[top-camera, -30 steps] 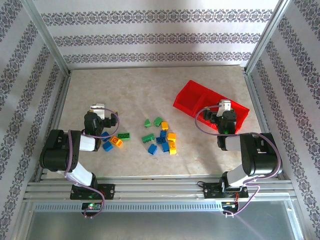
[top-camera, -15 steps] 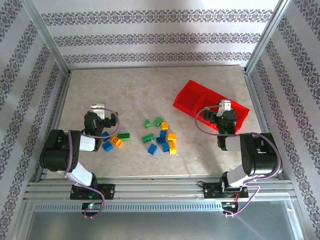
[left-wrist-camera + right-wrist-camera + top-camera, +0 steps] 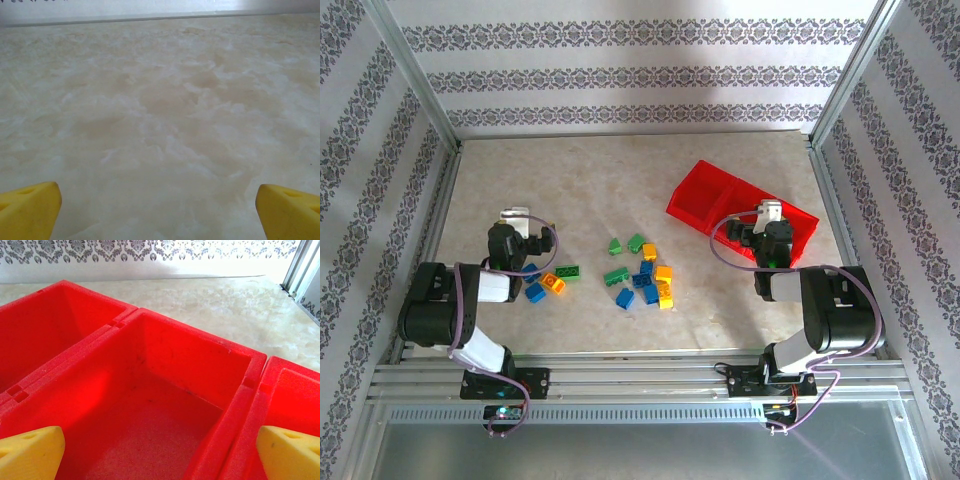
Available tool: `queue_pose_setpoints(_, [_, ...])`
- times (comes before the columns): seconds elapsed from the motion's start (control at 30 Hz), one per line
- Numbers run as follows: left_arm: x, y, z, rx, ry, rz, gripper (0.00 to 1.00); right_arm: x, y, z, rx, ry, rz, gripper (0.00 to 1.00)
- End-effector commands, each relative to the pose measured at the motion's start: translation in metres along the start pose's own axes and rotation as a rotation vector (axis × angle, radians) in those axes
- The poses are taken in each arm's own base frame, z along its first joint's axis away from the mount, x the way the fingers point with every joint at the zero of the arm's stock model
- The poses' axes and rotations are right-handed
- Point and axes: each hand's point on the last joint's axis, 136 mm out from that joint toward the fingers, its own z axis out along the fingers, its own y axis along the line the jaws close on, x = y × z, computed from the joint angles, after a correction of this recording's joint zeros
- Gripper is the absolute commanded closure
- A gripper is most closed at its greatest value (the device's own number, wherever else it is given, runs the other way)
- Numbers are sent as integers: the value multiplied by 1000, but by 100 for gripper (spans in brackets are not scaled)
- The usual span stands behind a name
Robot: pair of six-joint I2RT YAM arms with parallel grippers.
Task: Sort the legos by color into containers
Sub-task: Move the container to the top-center of the table.
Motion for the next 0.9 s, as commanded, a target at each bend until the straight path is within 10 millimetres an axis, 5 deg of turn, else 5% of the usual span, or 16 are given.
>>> queue_pose_setpoints(0.0, [-20, 0, -5, -9, -24, 11, 0, -21, -1, -5, 20, -44, 5, 2])
queue_pose_setpoints(0.33, [-48, 15, -47, -100, -33, -164, 0, -48, -30, -42, 196, -18, 136, 2])
queue_pose_setpoints(0.47, [-45, 12, -66, -84, -17, -269, 0, -36, -46, -59, 305, 87, 273, 2])
queue_pose_setpoints(0.87, [-32, 12, -119, -85, -34, -426, 0, 5, -31, -70, 310, 351, 441, 10])
